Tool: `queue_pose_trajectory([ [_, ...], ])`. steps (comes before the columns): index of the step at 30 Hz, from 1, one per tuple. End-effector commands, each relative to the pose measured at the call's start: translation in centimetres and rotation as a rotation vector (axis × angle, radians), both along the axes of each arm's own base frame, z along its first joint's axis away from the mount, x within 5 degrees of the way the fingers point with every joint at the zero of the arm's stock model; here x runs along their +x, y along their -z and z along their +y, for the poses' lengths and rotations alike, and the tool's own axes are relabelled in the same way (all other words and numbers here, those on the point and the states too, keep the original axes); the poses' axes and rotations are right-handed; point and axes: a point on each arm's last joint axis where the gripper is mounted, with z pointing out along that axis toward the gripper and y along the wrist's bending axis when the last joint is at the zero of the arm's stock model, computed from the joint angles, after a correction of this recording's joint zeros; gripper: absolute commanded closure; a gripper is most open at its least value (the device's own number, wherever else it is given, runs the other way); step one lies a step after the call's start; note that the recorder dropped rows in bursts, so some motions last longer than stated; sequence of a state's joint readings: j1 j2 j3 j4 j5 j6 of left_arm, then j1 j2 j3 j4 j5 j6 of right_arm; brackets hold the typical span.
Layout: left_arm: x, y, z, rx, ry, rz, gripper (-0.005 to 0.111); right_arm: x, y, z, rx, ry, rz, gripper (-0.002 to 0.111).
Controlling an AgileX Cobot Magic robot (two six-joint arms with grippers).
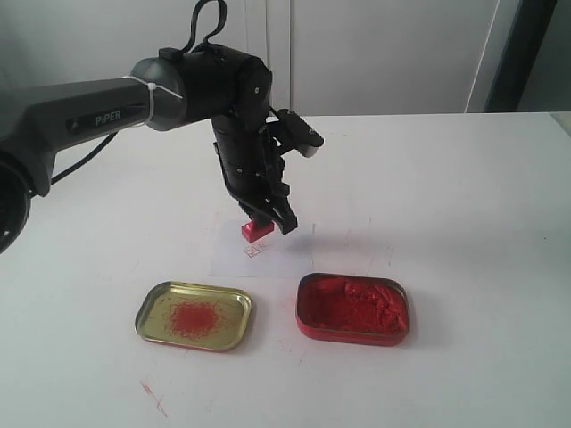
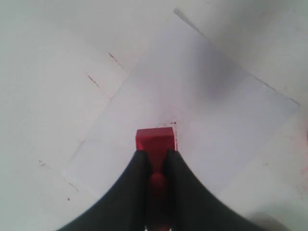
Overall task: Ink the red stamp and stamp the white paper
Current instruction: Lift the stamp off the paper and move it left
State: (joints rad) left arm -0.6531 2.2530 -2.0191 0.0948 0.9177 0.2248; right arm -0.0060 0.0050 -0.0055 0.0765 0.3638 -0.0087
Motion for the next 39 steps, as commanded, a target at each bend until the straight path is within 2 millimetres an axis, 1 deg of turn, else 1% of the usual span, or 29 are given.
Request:
queue_pose_trajectory([
  [1, -0.7, -1.8, 0.2, -0.015, -0.021, -0.014, 0.107, 0.0, 0.0, 0.0, 0.004, 0.007, -0.013, 0.108],
  [5, -0.9, -2.8, 0.4, -0.02, -0.046, -0.018, 0.107, 0.0, 0.0, 0.0, 0.004, 0.007, -0.013, 0.108],
  [10, -1.2, -3.5, 0.7, -0.018, -0.065, -0.011, 0.107, 0.0, 0.0, 0.0, 0.004, 0.007, -0.013, 0.108],
  [14, -1.5, -4.3, 0.8, -0.037, -0.106, -0.008, 0.107, 0.0, 0.0, 0.0, 0.004, 0.007, -0.013, 0.108],
  [19, -1.9, -5.2, 0.8, -0.069, -0.111, -0.002, 0.107, 0.0, 0.0, 0.0, 0.004, 0.007, -0.013, 0.108],
  [24, -1.9, -5.5, 1.0, -0.111, -0.127, 0.031, 0.107, 0.0, 0.0, 0.0, 0.004, 0.007, -0.013, 0.108],
  [29, -1.1, -5.7, 2.1, -0.219, -0.193, 0.121, 0.107, 0.0, 0.0, 0.0, 0.004, 0.007, -0.013, 0.108],
  [34, 0.3, -5.9, 4.4, -0.304, -0.265, 0.202, 0.107, 0.0, 0.0, 0.0, 0.004, 0.007, -0.013, 0.108],
  [39, 1.3, -5.8, 6.2, -0.394, -0.283, 0.259, 0.107, 0.0, 0.0, 0.0, 0.004, 0.007, -0.013, 0.108],
])
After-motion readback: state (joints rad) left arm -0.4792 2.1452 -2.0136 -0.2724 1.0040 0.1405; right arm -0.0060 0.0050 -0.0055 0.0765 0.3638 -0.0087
